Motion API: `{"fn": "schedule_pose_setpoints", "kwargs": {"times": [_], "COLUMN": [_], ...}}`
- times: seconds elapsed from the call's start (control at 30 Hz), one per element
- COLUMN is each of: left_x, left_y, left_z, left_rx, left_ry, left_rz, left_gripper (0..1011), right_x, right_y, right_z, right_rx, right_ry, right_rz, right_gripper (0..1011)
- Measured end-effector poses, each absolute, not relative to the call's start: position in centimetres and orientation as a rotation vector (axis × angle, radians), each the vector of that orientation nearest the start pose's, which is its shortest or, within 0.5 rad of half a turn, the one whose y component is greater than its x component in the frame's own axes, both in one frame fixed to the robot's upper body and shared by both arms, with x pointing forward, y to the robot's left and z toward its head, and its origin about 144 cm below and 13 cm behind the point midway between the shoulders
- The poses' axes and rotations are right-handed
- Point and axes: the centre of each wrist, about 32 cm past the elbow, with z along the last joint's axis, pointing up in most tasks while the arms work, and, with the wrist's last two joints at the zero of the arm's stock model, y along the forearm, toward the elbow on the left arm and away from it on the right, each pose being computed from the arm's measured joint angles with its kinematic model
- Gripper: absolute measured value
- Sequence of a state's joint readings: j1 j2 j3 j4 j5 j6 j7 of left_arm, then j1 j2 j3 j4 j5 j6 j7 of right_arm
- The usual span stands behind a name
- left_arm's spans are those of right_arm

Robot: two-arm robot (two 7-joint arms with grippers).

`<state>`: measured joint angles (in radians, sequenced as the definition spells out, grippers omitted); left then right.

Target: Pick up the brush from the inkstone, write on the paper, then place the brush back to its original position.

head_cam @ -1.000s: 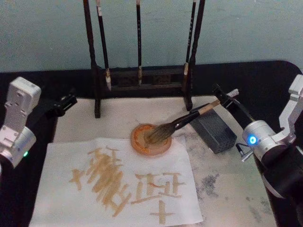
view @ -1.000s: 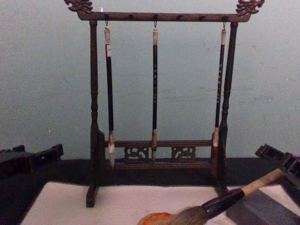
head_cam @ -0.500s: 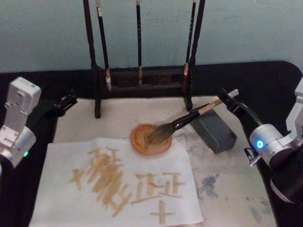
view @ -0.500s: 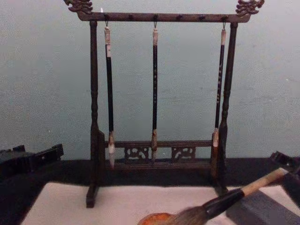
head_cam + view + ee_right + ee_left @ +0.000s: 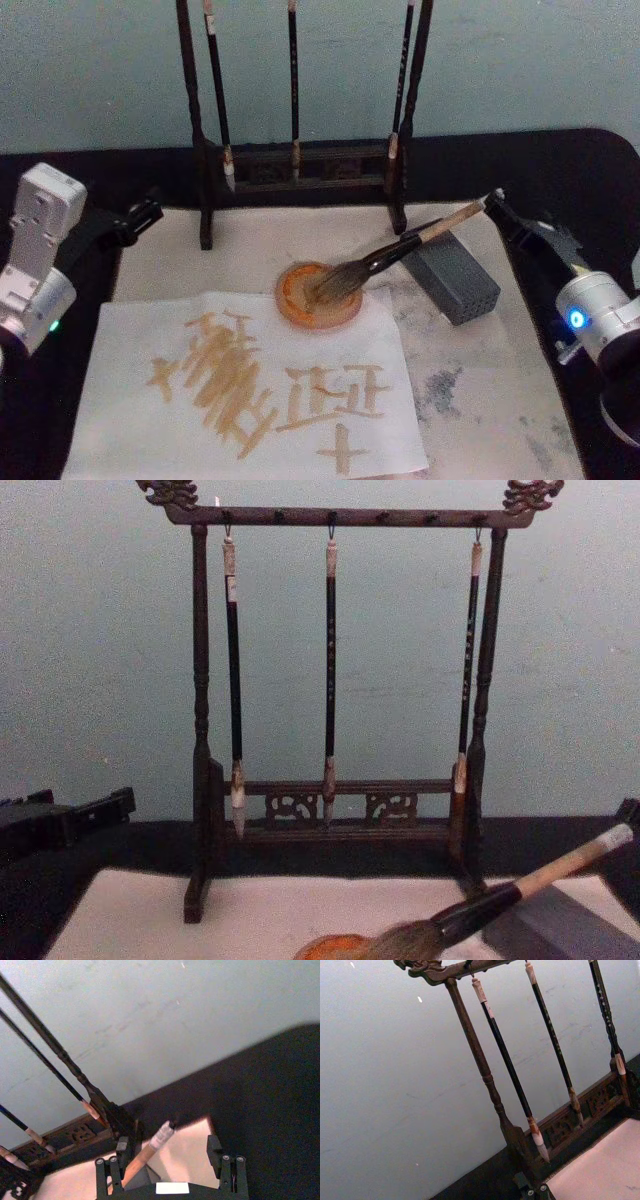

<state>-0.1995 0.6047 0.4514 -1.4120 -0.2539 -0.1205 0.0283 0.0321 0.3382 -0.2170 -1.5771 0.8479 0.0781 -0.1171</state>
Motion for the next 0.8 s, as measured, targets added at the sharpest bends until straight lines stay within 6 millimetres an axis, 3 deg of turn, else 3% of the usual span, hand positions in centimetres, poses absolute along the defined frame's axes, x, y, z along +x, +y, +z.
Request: {"fn": "schedule_pose_setpoints", "kwargs": {"times": [0.8], "left_x": [48.9], "left_y": [31.0], "left_z": [114.0], "left_rx": [0.304], "left_ry": [-0.285], "left_rz": [1.248], "left_gripper": [1002], "right_x": [42.6], "right_y": [-25.4], "right_z": [116.6], "right_rx": [0.105], "right_ry": [-0.038], "right_rz": [-1.358], "right_gripper": [1001]}}
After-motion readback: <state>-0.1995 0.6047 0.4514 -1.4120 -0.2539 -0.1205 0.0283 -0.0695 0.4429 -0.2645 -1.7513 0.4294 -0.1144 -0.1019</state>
